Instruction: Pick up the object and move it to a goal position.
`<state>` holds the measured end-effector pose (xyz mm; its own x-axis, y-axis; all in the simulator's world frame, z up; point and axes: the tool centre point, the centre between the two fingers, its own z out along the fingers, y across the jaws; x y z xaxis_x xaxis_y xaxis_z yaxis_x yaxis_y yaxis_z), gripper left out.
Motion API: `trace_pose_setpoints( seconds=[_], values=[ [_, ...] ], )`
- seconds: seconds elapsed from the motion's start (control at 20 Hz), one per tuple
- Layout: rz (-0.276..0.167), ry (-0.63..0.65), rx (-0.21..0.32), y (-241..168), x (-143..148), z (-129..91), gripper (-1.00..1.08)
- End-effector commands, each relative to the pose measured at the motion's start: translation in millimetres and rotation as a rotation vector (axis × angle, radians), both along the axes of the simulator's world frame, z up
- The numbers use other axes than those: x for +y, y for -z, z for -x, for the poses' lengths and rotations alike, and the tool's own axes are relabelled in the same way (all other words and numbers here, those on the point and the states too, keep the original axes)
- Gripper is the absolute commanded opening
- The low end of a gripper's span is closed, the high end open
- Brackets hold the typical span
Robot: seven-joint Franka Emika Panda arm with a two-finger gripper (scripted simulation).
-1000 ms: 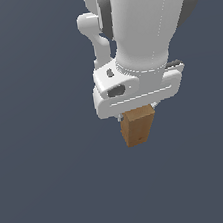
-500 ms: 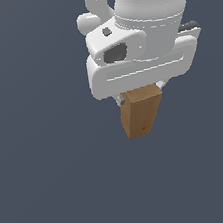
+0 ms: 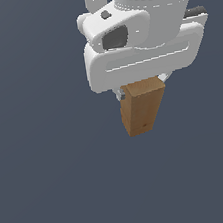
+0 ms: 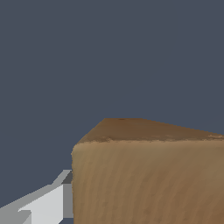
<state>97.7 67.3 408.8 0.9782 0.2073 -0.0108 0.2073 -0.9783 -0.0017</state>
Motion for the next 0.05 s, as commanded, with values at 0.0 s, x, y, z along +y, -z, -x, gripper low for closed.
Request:
trace_pose_setpoints(
  seconds=[0.0],
  values=[
    [-0.001,0.0,-0.011,-7.4,0.1,-0.4,-1.0]
  ],
)
